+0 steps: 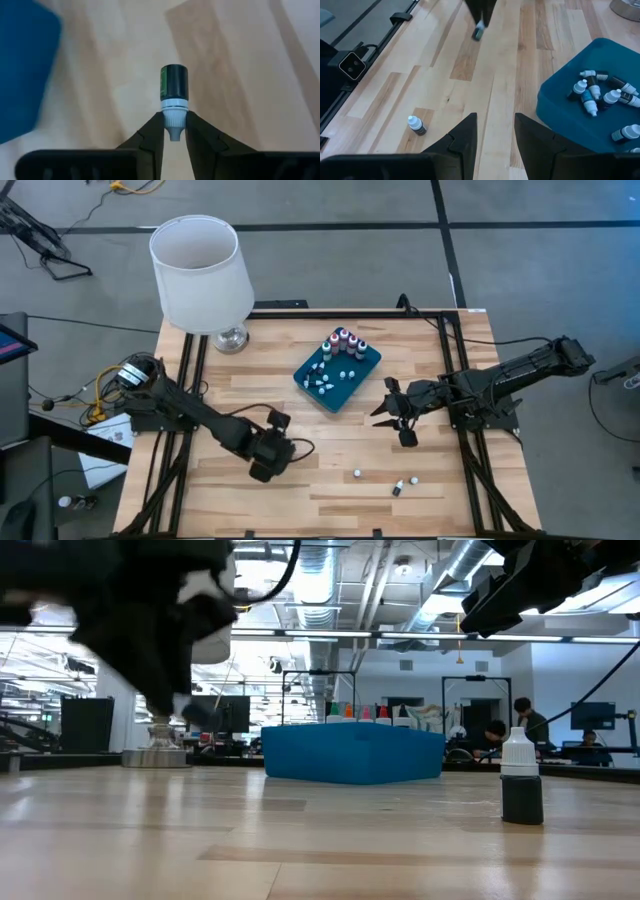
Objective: Pick & Place food coloring
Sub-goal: Put the small green food coloring bottle into the blue container
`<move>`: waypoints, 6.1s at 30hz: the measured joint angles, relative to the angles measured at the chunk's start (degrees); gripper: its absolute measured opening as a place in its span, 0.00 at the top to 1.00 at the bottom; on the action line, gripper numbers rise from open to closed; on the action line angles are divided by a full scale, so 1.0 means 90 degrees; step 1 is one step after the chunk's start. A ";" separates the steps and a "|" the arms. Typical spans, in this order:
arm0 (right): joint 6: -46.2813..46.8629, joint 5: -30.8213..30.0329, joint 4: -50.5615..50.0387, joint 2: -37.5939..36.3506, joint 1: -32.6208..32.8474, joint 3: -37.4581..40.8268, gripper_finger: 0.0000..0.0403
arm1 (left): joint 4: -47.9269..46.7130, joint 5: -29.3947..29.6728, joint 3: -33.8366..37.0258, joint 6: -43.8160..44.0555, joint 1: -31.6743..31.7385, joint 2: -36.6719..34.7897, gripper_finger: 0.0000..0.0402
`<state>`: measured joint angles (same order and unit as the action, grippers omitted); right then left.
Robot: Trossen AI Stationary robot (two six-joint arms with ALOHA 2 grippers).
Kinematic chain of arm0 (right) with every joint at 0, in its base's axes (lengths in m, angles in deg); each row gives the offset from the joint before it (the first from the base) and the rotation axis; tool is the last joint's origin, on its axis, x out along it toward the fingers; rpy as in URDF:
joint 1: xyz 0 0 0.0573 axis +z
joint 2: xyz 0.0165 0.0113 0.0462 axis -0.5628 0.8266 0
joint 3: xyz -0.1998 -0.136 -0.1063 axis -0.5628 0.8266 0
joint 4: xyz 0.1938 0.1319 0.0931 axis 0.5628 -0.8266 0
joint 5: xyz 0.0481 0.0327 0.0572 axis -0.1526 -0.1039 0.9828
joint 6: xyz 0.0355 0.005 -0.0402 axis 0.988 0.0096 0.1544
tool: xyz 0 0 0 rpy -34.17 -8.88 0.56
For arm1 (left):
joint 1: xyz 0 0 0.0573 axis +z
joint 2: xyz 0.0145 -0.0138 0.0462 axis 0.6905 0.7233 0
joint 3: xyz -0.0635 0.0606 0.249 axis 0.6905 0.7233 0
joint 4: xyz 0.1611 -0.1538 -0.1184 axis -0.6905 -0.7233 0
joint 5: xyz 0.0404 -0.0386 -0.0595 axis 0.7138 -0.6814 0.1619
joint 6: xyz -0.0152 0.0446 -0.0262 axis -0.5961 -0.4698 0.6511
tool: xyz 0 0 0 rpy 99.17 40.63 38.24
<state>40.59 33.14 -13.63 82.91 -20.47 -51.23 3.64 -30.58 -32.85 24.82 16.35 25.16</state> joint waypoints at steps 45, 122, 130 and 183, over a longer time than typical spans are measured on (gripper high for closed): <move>-0.0112 0.0009 0.0024 0.0002 0.0000 0.0002 0.70 | -0.5358 -0.1618 -0.1303 -0.0345 0.1847 0.2038 0.76; -0.0280 0.0027 -0.0068 0.0015 0.0010 0.0002 0.70 | 0.1413 0.2249 0.4596 0.3876 -0.1186 -0.5100 0.69; -0.0280 0.0024 -0.0068 0.0015 0.0007 0.0002 0.70 | 0.1425 0.2248 0.4596 0.3888 -0.1186 -0.5100 0.69; -0.0274 0.0025 -0.0066 0.0016 0.0007 0.0005 0.70 | 0.1424 0.2156 0.4591 0.4444 -0.1184 -0.3694 0.69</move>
<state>38.12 33.36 -14.22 83.06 -20.40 -51.18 16.45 -11.18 8.47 64.81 5.70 -8.08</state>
